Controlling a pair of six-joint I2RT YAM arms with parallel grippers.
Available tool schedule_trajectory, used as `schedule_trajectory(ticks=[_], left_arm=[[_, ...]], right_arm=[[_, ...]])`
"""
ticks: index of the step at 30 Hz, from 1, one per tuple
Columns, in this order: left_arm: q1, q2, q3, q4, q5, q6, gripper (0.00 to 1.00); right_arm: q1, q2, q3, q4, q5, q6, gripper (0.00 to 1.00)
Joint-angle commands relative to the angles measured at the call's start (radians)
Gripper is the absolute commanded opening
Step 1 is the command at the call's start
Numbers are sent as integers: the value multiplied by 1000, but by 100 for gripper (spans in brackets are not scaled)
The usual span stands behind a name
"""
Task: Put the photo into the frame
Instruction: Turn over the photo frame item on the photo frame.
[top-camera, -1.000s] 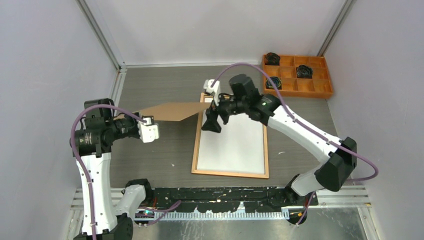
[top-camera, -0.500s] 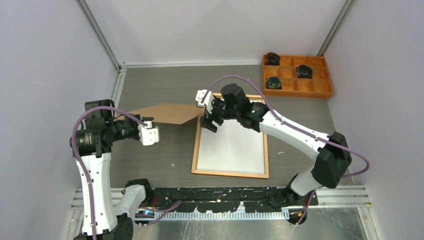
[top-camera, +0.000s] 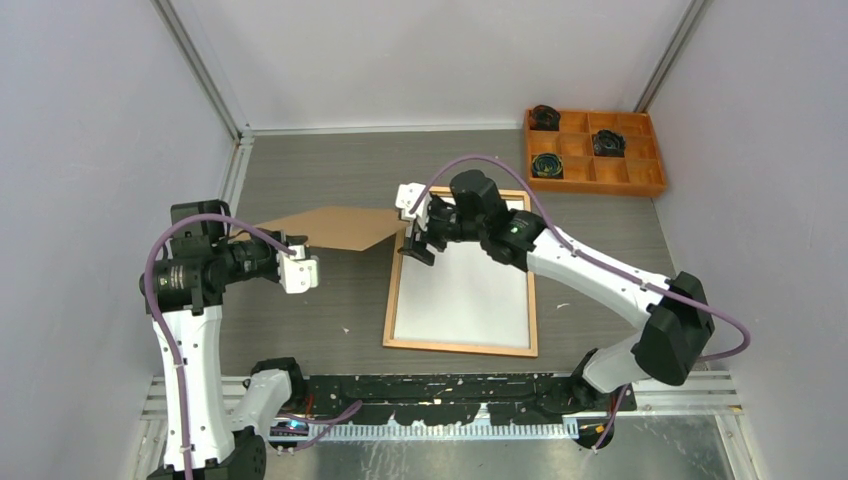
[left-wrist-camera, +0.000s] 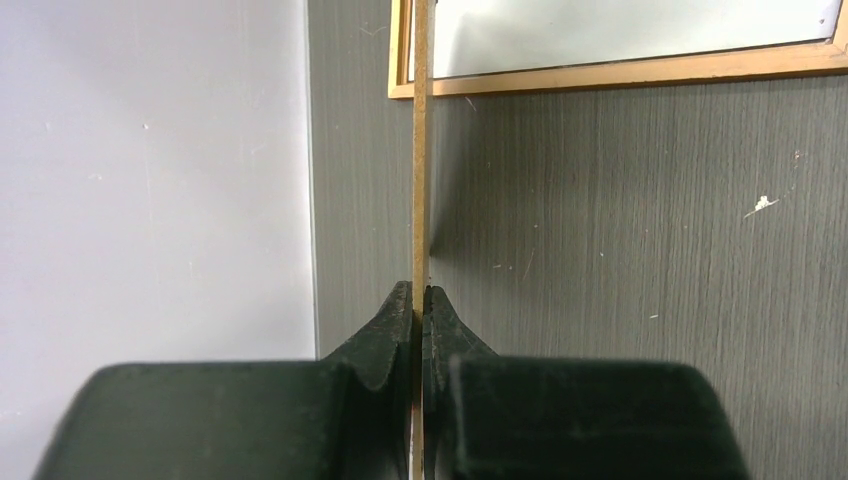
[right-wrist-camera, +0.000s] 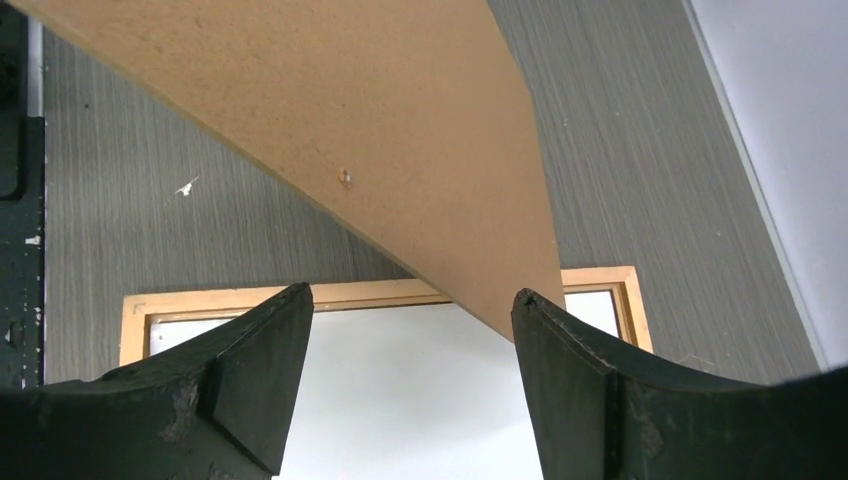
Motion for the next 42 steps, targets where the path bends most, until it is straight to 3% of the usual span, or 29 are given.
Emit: schedule_trajectory(ticks=[1,8,13,14,16,17,23,24,25,31,37,42], left_arm=[[-1,-14,7,25,46,21,0],[-2,-6,14,41,45,11,0],[-2,-10,2,161,46,-118,2],[-2,-12,-6,204,46,-167,8],[-1,-11,-12,318,43,-308,35],[-1,-10,-19,383,41,-381,42],[-2,-17,-97,865,-75,-826,69],[-2,-10,-96,901,-107,-877,88],[-1,0,-88,928,-145,-941,98],[13,75,-4,942,-264,-1173,100],[28,123,32,904,-366,-1237,100],[69,161,49,826,-393,-1264,100]], right_arm=[[17,50,45,76,-7,-10,76],[45,118,63,172,88,1,56],[52,126,60,269,116,52,23],[53,122,57,293,127,64,11],[53,109,33,372,148,111,4],[52,100,16,410,157,129,1],[52,88,-1,517,174,301,1],[49,92,9,514,182,338,1],[48,97,23,503,191,382,1],[2,163,148,384,165,669,1],[-65,185,148,466,126,914,1],[-167,236,230,395,31,1186,1]])
